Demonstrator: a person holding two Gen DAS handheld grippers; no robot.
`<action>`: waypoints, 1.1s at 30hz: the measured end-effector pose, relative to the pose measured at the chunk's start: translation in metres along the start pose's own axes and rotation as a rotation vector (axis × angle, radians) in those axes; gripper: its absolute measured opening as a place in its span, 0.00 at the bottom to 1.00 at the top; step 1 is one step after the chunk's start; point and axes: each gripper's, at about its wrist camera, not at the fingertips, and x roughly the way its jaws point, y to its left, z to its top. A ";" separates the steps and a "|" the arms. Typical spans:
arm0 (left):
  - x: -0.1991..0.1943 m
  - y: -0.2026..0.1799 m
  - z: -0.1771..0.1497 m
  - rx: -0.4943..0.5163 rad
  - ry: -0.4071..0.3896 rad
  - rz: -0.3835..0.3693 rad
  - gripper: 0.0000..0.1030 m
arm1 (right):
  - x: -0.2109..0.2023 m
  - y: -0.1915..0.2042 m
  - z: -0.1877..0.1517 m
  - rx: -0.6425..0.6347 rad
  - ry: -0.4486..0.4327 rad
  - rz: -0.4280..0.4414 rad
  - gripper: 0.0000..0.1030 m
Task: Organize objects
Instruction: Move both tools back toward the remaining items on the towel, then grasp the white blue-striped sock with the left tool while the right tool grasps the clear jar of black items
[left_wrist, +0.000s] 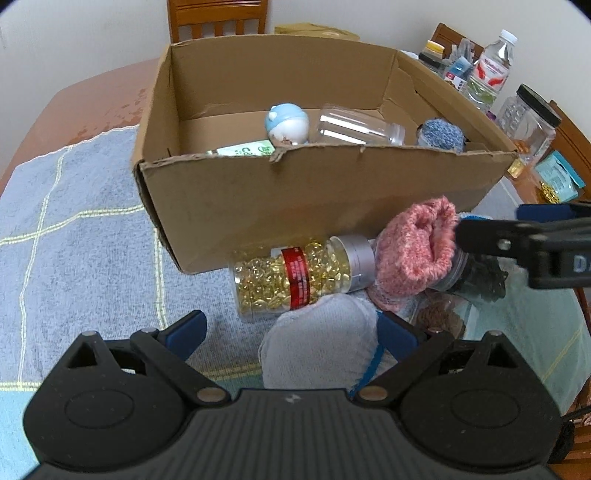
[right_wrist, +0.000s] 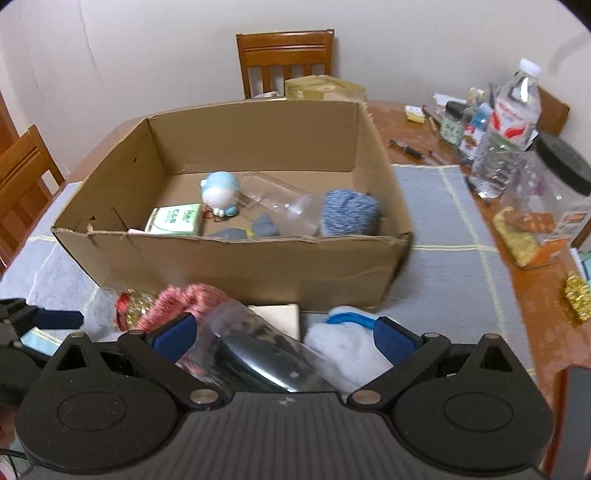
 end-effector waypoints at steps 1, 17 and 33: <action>0.000 0.001 0.000 -0.001 0.001 -0.004 0.96 | 0.003 0.002 0.000 0.005 0.005 0.003 1.00; 0.007 0.005 0.006 0.037 0.015 -0.046 0.96 | 0.012 -0.029 -0.045 0.094 0.132 -0.099 1.00; 0.004 0.013 0.002 0.086 0.015 -0.035 0.99 | 0.011 -0.041 -0.060 0.163 0.151 -0.111 1.00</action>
